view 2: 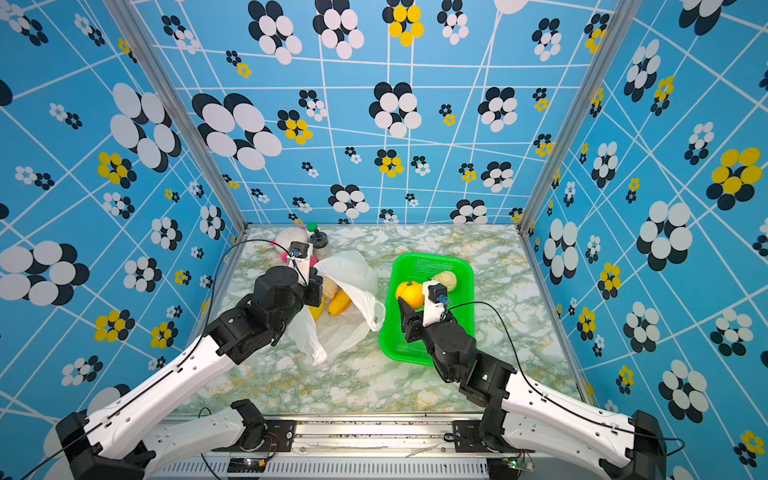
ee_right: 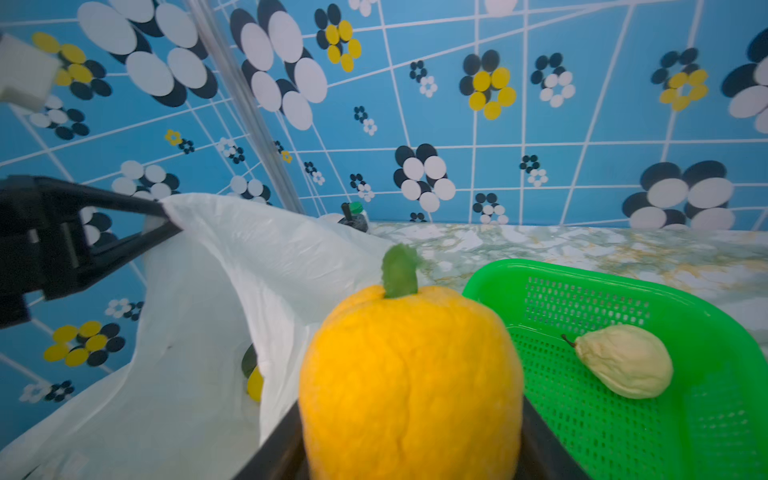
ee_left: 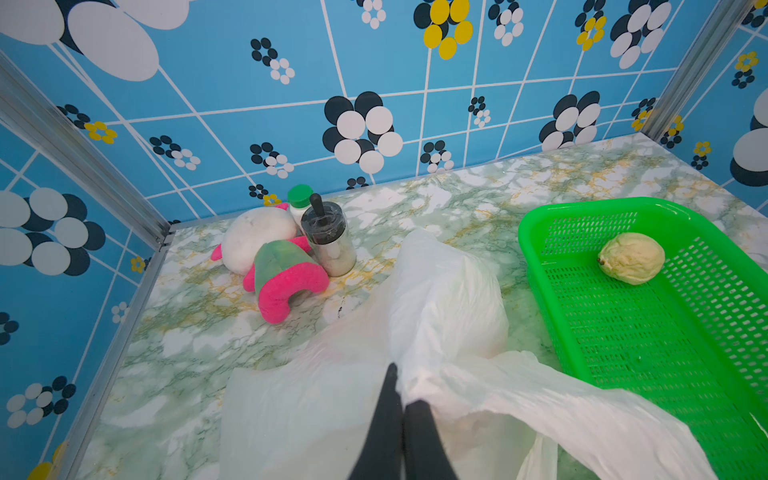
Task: Untie the knot of the plastic bag and take out the fruit
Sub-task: 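Lift the round yellow fruit out and carry it over the green basket, then lower the round yellow fruit into the basket and open the right gripper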
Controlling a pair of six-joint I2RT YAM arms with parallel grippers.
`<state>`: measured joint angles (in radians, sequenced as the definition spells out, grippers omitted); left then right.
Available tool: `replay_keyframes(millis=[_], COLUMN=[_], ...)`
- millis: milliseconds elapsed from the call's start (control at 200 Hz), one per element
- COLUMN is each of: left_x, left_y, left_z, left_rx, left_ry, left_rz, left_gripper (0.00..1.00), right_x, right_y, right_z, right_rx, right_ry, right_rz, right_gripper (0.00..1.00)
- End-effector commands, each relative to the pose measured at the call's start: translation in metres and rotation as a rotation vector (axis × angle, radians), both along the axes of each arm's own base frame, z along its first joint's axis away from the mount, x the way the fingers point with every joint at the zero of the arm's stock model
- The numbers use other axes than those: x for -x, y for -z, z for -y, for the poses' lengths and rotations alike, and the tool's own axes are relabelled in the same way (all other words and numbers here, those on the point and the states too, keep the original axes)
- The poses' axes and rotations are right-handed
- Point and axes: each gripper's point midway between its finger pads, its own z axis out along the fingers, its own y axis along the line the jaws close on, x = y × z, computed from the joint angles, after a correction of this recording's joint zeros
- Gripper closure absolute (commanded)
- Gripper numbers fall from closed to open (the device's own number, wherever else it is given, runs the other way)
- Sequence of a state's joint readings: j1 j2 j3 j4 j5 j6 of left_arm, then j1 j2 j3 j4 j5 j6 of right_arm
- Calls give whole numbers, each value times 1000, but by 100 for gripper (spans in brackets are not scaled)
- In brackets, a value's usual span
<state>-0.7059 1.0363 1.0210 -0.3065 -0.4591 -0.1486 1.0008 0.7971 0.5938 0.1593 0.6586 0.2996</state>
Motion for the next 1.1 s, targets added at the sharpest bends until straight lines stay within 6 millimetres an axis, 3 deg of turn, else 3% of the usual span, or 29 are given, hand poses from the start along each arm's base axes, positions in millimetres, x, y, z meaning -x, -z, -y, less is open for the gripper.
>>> replay_keyframes(millis=[0, 130, 305, 505, 775, 930, 1029, 1094], left_x=[2, 2, 2, 1, 0, -2, -2, -3], left_y=[-1, -2, 0, -1, -3, 2, 4, 3], left_z=[-3, -3, 0, -3, 0, -1, -1, -1], left_rx=[2, 3, 8, -7, 0, -11, -14, -15], left_ry=[8, 6, 22, 6, 17, 8, 6, 7], left_rz=[7, 7, 1, -4, -1, -10, -17, -12], left_gripper=[100, 100, 100, 100, 100, 100, 100, 100], right_x=[-12, -24, -47, -78, -121, -147, -155, -159], right_y=[25, 35, 76, 111, 160, 185, 198, 198], right_z=[43, 70, 80, 64, 63, 52, 49, 48], right_rx=[47, 39, 98, 111, 99, 116, 141, 135], right_ry=[198, 311, 388, 301, 290, 276, 288, 291], right_rz=[-69, -138, -300, -513, -714, -795, -843, -840], right_gripper=[67, 65, 64, 63, 64, 64, 57, 42])
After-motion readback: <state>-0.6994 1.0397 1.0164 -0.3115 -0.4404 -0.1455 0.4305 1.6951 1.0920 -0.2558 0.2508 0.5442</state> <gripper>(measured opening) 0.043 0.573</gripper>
